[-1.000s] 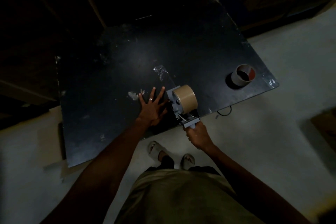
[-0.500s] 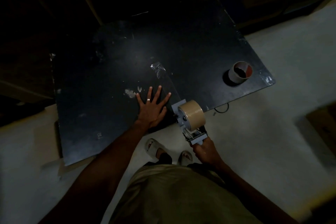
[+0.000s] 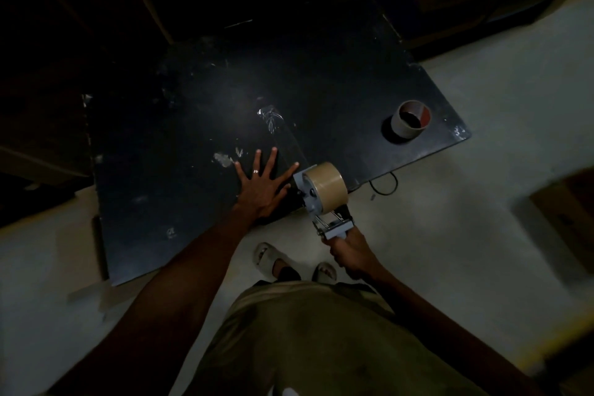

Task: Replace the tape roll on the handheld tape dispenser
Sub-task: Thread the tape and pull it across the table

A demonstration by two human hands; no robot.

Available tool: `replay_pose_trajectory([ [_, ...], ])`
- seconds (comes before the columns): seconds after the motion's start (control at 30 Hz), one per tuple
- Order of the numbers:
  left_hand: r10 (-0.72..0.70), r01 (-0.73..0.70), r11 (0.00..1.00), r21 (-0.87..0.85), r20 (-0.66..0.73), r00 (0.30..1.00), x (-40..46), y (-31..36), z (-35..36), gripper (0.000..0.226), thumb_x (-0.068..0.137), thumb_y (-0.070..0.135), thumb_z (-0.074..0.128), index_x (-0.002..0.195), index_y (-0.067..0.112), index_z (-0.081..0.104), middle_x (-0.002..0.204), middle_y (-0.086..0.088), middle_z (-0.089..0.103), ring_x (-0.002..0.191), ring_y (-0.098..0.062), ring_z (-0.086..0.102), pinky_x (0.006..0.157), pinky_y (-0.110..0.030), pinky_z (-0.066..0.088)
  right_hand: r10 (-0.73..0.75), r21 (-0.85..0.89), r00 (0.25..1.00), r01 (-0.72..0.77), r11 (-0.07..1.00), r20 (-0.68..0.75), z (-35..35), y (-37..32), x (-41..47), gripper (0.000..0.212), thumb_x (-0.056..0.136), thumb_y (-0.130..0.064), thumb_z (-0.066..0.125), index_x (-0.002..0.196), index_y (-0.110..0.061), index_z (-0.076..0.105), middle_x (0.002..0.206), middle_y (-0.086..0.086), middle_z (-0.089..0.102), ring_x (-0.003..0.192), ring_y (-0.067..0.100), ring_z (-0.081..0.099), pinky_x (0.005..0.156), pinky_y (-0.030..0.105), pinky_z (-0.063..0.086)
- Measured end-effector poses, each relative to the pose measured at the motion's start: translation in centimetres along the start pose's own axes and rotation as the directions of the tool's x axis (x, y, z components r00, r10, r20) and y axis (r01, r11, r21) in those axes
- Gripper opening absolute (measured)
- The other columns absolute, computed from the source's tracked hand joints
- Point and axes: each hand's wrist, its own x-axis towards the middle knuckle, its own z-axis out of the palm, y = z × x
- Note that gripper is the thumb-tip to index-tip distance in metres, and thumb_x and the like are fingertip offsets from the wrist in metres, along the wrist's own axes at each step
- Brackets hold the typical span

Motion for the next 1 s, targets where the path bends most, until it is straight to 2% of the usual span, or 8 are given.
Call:
replay_pose_trajectory([
  [0.17, -0.01, 0.01, 1.0, 0.002, 0.024, 1.0, 0.2, -0.1, -0.2, 0.056, 0.096, 0.065, 0.017, 0.139, 0.063, -0.018, 0.16, 0.001, -0.031, 0.146, -0.039, -0.025, 0.103, -0.081, -0.009, 0.007, -0.022, 1.0, -0.008, 1.0, -0.027, 0.1, -0.5, -0.4, 0.031, 0.084, -0.01, 0.066, 0.06, -0.022, 0.051, 0.048, -0.007, 0.049, 0.039, 0.007, 0.042, 0.044, 0.021, 0.031],
  [0.3, -0.012, 0.013, 1.0, -0.007, 0.028, 1.0, 0.1, 0.0, -0.3, 0.055, 0.096, 0.065, 0.016, 0.143, 0.062, -0.013, 0.16, 0.002, -0.029, 0.147, -0.039, -0.023, 0.104, -0.081, -0.008, 0.007, -0.079, 0.999, -0.011, 0.997, -0.05, -0.2, -0.1, -0.9, 0.013, 0.071, -0.027, 0.067, 0.069, -0.021, 0.055, 0.055, -0.006, 0.055, 0.046, 0.01, 0.049, 0.047, 0.023, 0.036],
  [0.47, -0.015, 0.016, 0.999, -0.031, 0.04, 0.999, 0.0, 0.2, -0.6, 0.055, 0.097, 0.064, 0.017, 0.145, 0.061, -0.009, 0.161, 0.002, -0.028, 0.147, -0.039, -0.023, 0.104, -0.08, -0.011, -0.007, -0.138, 0.999, 0.001, 0.99, -0.045, -0.6, 0.8, -1.7, 0.021, 0.083, -0.015, 0.066, 0.069, -0.026, 0.055, 0.061, -0.008, 0.056, 0.053, 0.009, 0.05, 0.05, 0.022, 0.037],
  [0.7, -0.004, 0.005, 0.999, -0.049, 0.004, 1.0, -0.1, 0.1, 0.0, 0.055, 0.097, 0.063, 0.019, 0.144, 0.062, -0.009, 0.162, 0.002, -0.026, 0.147, -0.038, -0.023, 0.103, -0.081, -0.009, -0.003, -0.126, 0.999, -0.001, 0.992, -0.038, -0.7, 0.5, -2.2, 0.015, 0.083, -0.02, 0.063, 0.07, -0.025, 0.057, 0.059, -0.005, 0.054, 0.052, 0.011, 0.048, 0.053, 0.023, 0.036],
  [0.83, -0.011, 0.012, 0.999, -0.043, 0.011, 1.0, 0.1, 0.1, 0.0, 0.055, 0.096, 0.064, 0.018, 0.143, 0.063, -0.011, 0.161, 0.003, -0.027, 0.147, -0.038, -0.023, 0.104, -0.08, -0.009, 0.003, -0.176, 0.999, -0.01, 0.984, -0.042, -0.8, 0.2, -1.8, 0.023, 0.086, -0.016, 0.062, 0.066, -0.026, 0.055, 0.05, -0.007, 0.054, 0.05, 0.011, 0.048, 0.053, 0.023, 0.036],
  [0.9, -0.015, 0.016, 0.999, -0.042, 0.019, 1.0, 0.1, 0.0, 0.0, 0.055, 0.096, 0.065, 0.018, 0.143, 0.063, -0.011, 0.161, 0.003, -0.027, 0.147, -0.037, -0.023, 0.104, -0.08, -0.008, 0.027, -0.206, 0.997, -0.043, 0.978, -0.076, -0.8, 0.2, -1.3, 0.021, 0.085, -0.017, 0.065, 0.065, -0.021, 0.059, 0.044, -0.007, 0.058, 0.051, 0.013, 0.054, 0.058, 0.026, 0.041],
  [1.0, -0.014, 0.015, 0.999, -0.039, 0.034, 0.999, 0.3, 0.0, -0.1, 0.055, 0.096, 0.065, 0.018, 0.143, 0.063, -0.012, 0.16, 0.003, -0.029, 0.147, -0.037, -0.025, 0.104, -0.08, -0.008, 0.012, -0.252, 0.997, -0.031, 0.967, -0.077, -0.9, -0.1, -1.3, 0.015, 0.082, -0.021, 0.065, 0.071, -0.013, 0.061, 0.05, -0.005, 0.057, 0.052, 0.015, 0.056, 0.057, 0.027, 0.042],
])
